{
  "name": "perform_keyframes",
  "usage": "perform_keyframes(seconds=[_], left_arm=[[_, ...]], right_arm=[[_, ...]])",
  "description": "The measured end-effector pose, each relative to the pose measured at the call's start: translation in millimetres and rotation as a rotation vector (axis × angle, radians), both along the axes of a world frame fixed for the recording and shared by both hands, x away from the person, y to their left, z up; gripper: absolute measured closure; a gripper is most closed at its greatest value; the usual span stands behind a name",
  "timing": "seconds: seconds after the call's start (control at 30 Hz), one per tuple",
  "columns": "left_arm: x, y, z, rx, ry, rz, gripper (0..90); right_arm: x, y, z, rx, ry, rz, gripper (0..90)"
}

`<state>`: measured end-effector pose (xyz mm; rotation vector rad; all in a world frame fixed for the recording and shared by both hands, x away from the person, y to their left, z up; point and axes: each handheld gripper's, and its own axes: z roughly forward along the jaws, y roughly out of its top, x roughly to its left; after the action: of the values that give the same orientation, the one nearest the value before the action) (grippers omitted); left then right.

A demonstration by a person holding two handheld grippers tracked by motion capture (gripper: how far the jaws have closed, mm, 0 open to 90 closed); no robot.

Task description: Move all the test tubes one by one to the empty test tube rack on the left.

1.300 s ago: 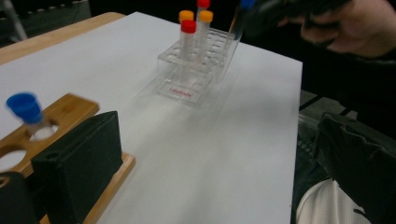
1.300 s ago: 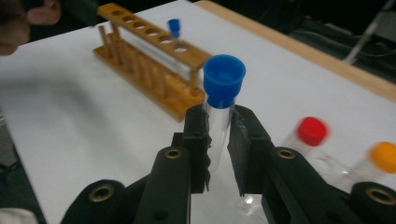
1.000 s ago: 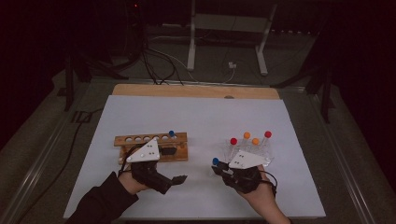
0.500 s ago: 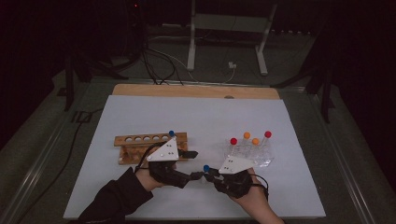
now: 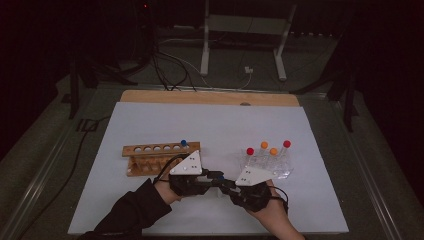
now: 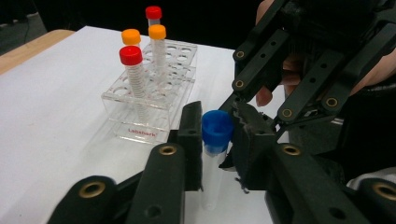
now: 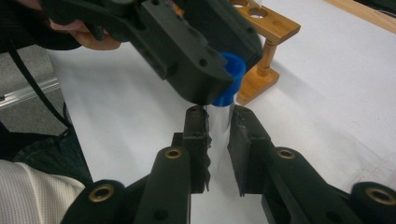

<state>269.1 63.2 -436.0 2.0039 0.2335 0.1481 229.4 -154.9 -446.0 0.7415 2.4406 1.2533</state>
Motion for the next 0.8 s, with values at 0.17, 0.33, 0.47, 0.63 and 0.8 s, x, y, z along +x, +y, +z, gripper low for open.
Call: perform_keyframes(seconds=[0.17,0.33,0.47,0.63,0.8], left_arm=[[0.9,0.9,1.2,-0.006,-0.002,0.001,77.2],[2.2,10.5,10.6,-0.019,-0.023,0.037,77.3],[4.5,23.7,22.0,-0.033,-0.033,0.071,77.5],[8.5,42.4,34.1,-0.040,-0.052,0.124,77.5],[10.4,58.4,45.8,-0.050,-0.073,0.171,77.5]], right_arm=[[0.7,-0.7,-0.2,0.007,0.001,0.000,76.7],[0.6,-4.9,3.4,0.045,-0.012,-0.027,53.9],[0.6,-11.0,7.1,0.083,-0.031,-0.042,43.2],[-0.5,-14.5,11.4,0.119,-0.045,-0.059,26.4],[-0.7,-17.9,14.6,0.154,-0.054,-0.070,11.1]])
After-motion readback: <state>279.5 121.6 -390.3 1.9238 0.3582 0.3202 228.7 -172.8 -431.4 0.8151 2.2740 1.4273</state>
